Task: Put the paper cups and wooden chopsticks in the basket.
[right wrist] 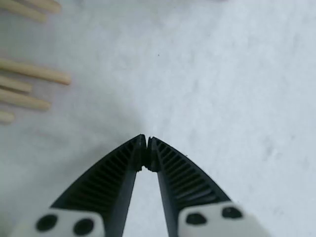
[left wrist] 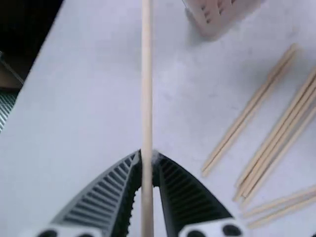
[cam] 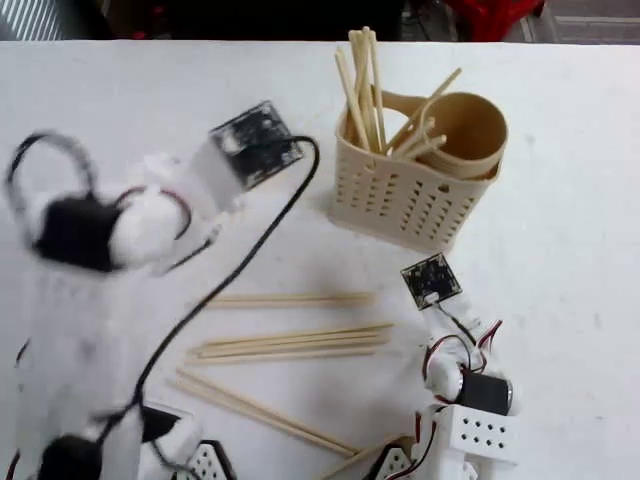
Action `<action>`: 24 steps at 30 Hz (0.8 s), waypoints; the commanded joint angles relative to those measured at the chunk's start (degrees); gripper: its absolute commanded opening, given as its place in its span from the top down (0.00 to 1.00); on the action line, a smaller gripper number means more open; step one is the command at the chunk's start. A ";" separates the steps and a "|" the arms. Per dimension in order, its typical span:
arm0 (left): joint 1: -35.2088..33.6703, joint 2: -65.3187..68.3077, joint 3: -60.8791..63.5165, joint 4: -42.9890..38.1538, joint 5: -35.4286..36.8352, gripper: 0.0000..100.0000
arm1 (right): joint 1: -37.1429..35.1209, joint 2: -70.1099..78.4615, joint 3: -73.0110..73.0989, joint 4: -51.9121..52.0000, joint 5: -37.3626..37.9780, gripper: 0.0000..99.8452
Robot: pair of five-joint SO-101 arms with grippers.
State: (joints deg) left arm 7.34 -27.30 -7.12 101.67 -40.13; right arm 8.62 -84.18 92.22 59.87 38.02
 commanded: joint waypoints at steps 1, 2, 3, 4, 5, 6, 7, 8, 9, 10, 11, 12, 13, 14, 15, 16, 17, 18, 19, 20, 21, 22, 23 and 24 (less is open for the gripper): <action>4.70 -8.57 -2.20 -3.78 7.56 0.98 | -0.40 -0.40 -0.35 -0.04 0.44 0.98; 6.29 -8.92 -2.37 -4.22 8.79 0.98 | -0.40 -0.40 -0.35 -0.04 0.44 0.98; 7.43 -9.01 -2.55 -4.40 9.67 0.98 | -0.40 -0.40 -0.35 -0.04 0.44 0.98; 8.48 -8.92 -2.64 -4.40 10.64 0.98 | -0.40 -0.40 -0.35 -0.04 0.44 0.98; 9.45 -8.92 -2.29 -5.01 11.78 0.98 | -0.40 -0.40 -0.35 -0.04 0.44 0.98; 10.59 -9.01 -2.11 -6.15 13.80 0.98 | -0.40 -0.40 -0.35 -0.04 0.44 0.98; 11.38 -8.92 -2.11 -7.56 15.56 0.98 | -0.40 -0.40 -0.35 -0.04 0.44 0.98; 11.82 -8.75 -2.11 -9.85 17.41 0.98 | -0.40 -0.48 -0.35 -0.04 0.44 0.98; 12.44 -8.57 -2.11 -12.75 18.90 0.98 | -0.40 -0.48 -0.26 -0.04 0.44 0.98; 12.79 -8.04 -2.02 -15.91 20.40 0.98 | -0.40 -0.48 -0.26 -0.04 0.44 0.98; 13.23 -7.43 -1.58 -19.69 21.89 0.98 | -0.40 -0.48 -0.26 -0.04 0.44 0.98; 13.85 -6.64 -0.70 -23.91 23.38 0.98 | -0.40 -0.48 -0.26 -0.04 0.44 0.98; 14.29 -5.67 0.62 -28.66 24.44 0.98 | -0.40 -0.48 -0.26 -0.04 0.44 0.98; 14.64 -4.70 2.46 -33.49 25.14 0.98 | -0.40 -0.57 -0.26 -0.04 0.35 0.98; 15.08 -3.56 4.40 -39.21 25.49 0.98 | -0.40 -0.57 -0.26 -0.04 0.35 0.98; 15.78 -2.42 6.68 -45.27 25.67 0.98 | -0.40 -0.57 -0.26 -0.04 0.35 0.98; 16.22 -1.36 9.14 -51.52 25.76 0.98 | -0.40 -0.66 -0.26 -0.04 0.35 0.98; 16.57 -0.31 11.60 -57.76 25.76 0.98 | -0.40 -0.66 -0.18 -0.04 0.35 0.98; 17.10 0.66 13.89 -64.26 25.76 0.98 | -0.40 -0.75 0.09 -0.13 0.44 0.98; 17.54 1.54 16.09 -70.24 25.85 0.98 | -0.48 -0.75 0.09 -0.13 0.44 0.98; 17.80 2.51 18.20 -75.78 25.85 0.98 | -0.48 -0.75 0.09 -0.13 0.44 0.98; 17.98 3.47 19.87 -80.79 25.93 0.98 | -0.48 -0.75 0.09 -0.13 0.44 0.98; 18.42 4.62 21.19 -85.27 25.93 0.98 | -0.48 -0.75 0.09 -0.13 0.44 0.98; 18.95 5.93 21.98 -88.97 25.93 0.98 | -0.48 -0.75 0.09 -0.13 0.44 0.98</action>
State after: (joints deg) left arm 24.40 -24.22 11.43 34.42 -14.99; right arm 8.35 -84.26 92.66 59.87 38.02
